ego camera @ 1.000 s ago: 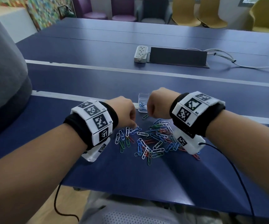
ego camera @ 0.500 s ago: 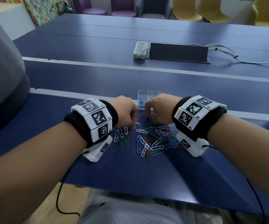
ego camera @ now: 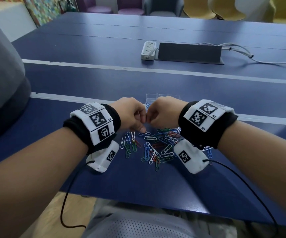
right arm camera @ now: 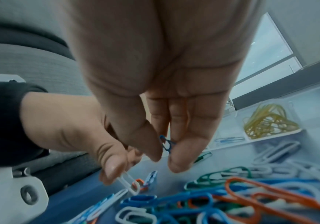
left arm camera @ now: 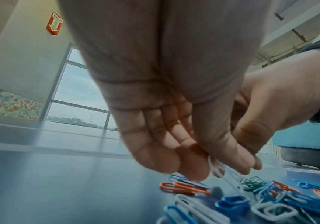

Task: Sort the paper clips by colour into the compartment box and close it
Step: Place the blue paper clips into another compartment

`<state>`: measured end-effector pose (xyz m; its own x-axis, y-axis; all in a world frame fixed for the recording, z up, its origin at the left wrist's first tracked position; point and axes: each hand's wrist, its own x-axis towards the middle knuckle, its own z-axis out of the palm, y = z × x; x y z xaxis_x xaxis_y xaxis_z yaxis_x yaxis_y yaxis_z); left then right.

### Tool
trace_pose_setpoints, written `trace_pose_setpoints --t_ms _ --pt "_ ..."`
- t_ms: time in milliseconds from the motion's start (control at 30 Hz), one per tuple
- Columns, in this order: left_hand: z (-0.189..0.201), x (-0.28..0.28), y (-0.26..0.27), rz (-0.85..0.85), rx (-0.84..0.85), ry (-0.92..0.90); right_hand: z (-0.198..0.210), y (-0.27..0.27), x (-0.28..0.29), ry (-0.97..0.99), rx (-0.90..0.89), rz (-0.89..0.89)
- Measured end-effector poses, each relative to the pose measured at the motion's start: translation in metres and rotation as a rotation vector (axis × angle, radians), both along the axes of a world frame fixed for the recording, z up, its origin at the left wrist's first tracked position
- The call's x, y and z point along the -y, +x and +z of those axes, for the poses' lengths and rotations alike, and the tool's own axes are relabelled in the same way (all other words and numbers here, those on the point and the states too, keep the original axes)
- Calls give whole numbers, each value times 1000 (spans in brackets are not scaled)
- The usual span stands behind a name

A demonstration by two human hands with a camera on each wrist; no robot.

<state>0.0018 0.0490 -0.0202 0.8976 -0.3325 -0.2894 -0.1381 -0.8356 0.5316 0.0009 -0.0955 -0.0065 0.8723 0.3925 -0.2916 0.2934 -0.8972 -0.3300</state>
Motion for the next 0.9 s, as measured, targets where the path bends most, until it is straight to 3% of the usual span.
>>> trace_pose_setpoints --t_ms 200,633,900 --pt "1 -4 1 51 7 -55 -3 2 -4 15 -58 4" --pt "5 -25 -4 23 136 289 -10 -4 -28 -138 125 134" --pt "5 -21 -13 -229 90 370 -8 -2 -30 -184 109 87"
